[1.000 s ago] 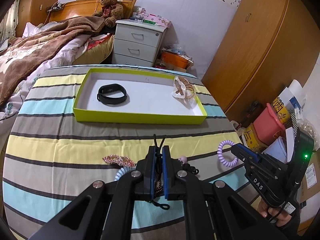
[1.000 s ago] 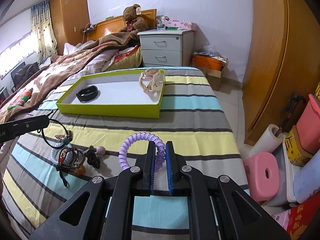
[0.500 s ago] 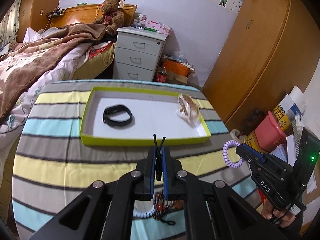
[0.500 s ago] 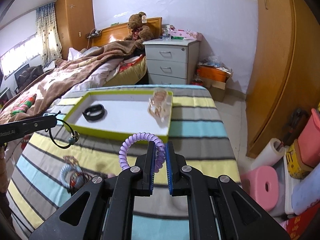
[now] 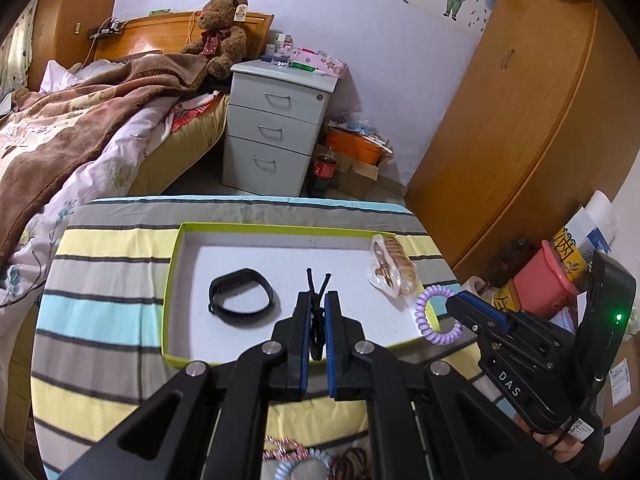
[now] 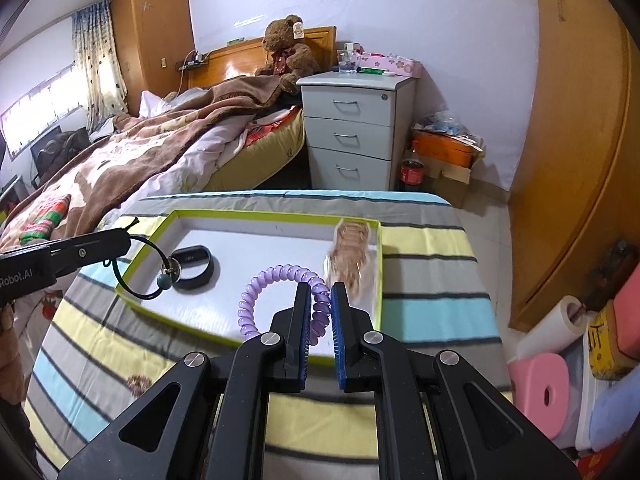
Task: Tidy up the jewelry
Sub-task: 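Carry the hair tie and bracelets with both grippers over the green lid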
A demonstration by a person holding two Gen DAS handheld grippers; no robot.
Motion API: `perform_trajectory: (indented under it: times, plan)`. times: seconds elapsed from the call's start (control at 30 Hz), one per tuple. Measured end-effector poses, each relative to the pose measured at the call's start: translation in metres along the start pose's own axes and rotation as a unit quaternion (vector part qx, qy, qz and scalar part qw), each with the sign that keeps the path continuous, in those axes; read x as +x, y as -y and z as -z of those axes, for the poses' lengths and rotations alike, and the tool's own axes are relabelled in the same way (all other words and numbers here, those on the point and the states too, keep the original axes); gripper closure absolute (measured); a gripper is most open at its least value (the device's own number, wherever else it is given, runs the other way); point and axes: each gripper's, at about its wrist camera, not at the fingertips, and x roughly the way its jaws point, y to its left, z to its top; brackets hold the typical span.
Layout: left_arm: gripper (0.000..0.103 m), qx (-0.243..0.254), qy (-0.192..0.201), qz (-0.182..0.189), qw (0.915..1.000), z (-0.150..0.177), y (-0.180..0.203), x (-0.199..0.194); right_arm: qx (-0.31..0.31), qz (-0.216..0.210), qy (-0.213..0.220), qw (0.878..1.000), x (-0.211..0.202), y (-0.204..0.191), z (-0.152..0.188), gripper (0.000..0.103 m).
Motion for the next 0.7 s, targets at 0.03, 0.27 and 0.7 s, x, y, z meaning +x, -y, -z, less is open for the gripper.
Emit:
perform_trajectory:
  times: [0.03,0.27,0.7]
  plan:
    - [0.096,-0.001,-0.002,-0.001,1.0000,-0.002,-0.002,0.003,-0.002,0.000,-0.002,1.000,0.005,-0.001,-0.003,0.093]
    - [0.096,-0.012,-0.014,0.000,0.9998,-0.018,-0.015,0.027,-0.011,0.005,-0.017,1.000,0.037,-0.007,-0.024,0.093]
    - [0.096,-0.027,-0.031,0.001,0.9992,-0.042,-0.034,0.072,-0.022,0.003,-0.054,0.998,0.091,-0.015,-0.044,0.093]
